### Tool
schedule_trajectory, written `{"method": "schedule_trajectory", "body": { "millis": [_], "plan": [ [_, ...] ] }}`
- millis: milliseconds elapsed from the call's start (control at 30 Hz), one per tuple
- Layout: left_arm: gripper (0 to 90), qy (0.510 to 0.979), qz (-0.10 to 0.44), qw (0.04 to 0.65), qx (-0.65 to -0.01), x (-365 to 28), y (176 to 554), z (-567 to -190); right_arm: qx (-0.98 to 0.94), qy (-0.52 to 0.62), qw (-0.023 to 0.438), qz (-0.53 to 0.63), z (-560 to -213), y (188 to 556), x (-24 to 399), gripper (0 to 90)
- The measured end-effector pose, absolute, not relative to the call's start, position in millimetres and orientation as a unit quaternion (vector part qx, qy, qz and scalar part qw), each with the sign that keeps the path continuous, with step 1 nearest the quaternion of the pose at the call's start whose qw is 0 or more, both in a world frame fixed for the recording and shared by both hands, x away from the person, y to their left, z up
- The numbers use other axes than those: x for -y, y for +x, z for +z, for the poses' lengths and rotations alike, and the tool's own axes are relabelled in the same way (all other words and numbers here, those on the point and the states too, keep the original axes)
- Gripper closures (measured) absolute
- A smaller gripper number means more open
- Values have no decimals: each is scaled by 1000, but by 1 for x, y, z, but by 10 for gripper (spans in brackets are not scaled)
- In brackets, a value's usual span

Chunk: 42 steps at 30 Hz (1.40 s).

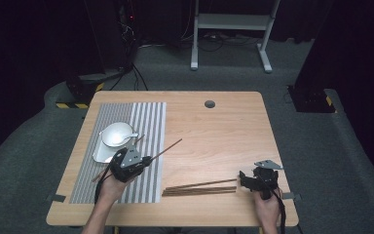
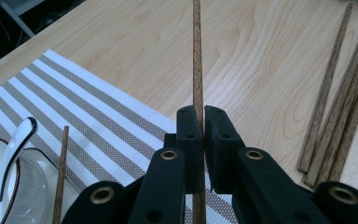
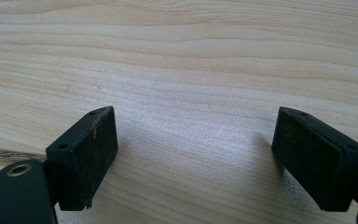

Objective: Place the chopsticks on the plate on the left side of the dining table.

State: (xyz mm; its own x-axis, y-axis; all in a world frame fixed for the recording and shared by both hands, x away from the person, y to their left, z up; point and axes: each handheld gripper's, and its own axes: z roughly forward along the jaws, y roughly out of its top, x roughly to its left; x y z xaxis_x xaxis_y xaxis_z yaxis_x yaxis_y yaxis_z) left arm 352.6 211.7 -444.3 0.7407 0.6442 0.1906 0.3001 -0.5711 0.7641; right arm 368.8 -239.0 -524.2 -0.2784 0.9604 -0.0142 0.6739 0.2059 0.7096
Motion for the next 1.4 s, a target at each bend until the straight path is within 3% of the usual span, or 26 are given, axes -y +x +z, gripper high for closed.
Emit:
{"method": "schedule_trajectory", "body": {
  "millis": [1400],
  "plan": [
    [849, 844, 253, 339, -331, -257, 351, -450, -740, 552, 237, 303, -524, 369, 239, 137]
  ]
}}
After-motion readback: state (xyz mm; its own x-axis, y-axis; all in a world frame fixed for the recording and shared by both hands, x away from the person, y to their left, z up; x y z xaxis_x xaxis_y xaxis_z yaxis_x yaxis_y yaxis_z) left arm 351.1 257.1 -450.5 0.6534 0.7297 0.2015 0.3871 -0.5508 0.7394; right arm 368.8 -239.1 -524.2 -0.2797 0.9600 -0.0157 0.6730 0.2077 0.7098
